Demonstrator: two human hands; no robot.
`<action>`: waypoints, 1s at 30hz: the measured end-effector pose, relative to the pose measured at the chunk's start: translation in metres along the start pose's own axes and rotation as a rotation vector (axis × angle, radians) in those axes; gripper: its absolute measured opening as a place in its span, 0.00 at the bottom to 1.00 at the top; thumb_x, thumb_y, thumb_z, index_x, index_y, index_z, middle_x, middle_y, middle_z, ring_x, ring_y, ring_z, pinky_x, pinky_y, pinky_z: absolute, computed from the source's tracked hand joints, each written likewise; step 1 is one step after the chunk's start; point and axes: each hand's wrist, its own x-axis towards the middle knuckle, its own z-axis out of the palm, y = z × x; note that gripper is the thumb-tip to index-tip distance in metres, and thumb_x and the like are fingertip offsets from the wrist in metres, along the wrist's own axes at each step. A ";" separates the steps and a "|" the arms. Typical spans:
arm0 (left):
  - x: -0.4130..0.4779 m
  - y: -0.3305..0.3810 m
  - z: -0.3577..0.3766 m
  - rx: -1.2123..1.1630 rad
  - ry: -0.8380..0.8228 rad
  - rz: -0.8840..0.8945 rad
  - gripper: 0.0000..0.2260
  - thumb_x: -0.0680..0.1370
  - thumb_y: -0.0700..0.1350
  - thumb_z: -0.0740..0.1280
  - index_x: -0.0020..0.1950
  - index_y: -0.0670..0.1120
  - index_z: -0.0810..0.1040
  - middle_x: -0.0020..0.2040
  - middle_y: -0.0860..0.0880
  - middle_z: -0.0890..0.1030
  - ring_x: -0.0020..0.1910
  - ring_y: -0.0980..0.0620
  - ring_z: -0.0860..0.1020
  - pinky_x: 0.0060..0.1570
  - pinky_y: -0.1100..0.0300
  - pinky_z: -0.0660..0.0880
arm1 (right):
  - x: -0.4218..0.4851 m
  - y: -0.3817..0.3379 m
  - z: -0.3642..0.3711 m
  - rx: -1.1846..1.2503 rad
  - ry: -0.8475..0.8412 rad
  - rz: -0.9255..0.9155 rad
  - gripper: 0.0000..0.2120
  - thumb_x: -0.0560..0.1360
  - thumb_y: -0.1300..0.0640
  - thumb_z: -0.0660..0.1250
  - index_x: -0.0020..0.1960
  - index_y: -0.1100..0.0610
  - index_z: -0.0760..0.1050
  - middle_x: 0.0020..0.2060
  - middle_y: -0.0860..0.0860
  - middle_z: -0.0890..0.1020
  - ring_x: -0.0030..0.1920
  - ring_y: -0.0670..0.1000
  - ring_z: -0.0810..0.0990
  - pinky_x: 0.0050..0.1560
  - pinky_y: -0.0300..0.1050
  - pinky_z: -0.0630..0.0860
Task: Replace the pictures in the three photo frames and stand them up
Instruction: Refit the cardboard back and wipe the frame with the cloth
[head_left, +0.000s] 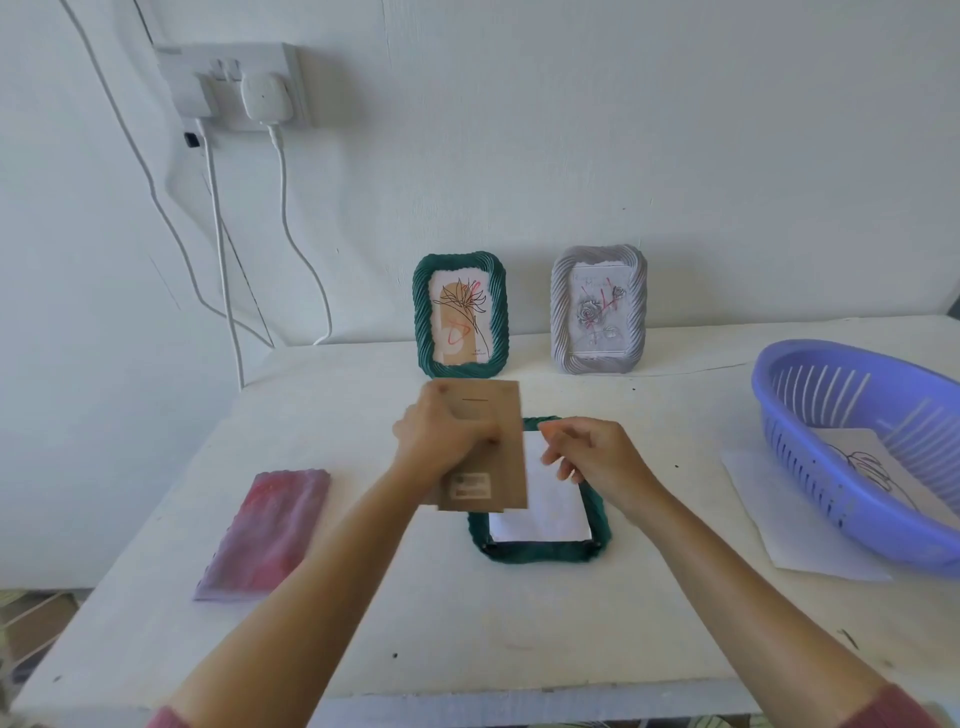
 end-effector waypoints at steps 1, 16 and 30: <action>-0.003 0.006 0.010 0.003 -0.047 0.007 0.33 0.64 0.55 0.74 0.66 0.52 0.65 0.56 0.49 0.75 0.59 0.44 0.73 0.60 0.47 0.73 | 0.000 -0.002 0.001 0.056 -0.011 0.034 0.09 0.76 0.59 0.64 0.53 0.61 0.79 0.33 0.51 0.81 0.29 0.48 0.75 0.32 0.38 0.72; -0.003 0.004 0.062 0.240 -0.243 -0.033 0.30 0.70 0.60 0.68 0.67 0.46 0.69 0.62 0.41 0.67 0.62 0.43 0.68 0.63 0.51 0.69 | 0.010 0.028 -0.011 -0.047 0.149 0.277 0.04 0.72 0.65 0.69 0.47 0.61 0.80 0.27 0.54 0.78 0.25 0.49 0.73 0.28 0.38 0.71; -0.014 0.004 0.064 0.322 -0.254 0.004 0.29 0.74 0.60 0.63 0.68 0.42 0.66 0.63 0.40 0.66 0.63 0.42 0.64 0.61 0.53 0.66 | 0.010 0.027 -0.011 -0.102 0.151 0.307 0.06 0.70 0.65 0.69 0.46 0.62 0.81 0.27 0.54 0.79 0.24 0.49 0.73 0.28 0.37 0.72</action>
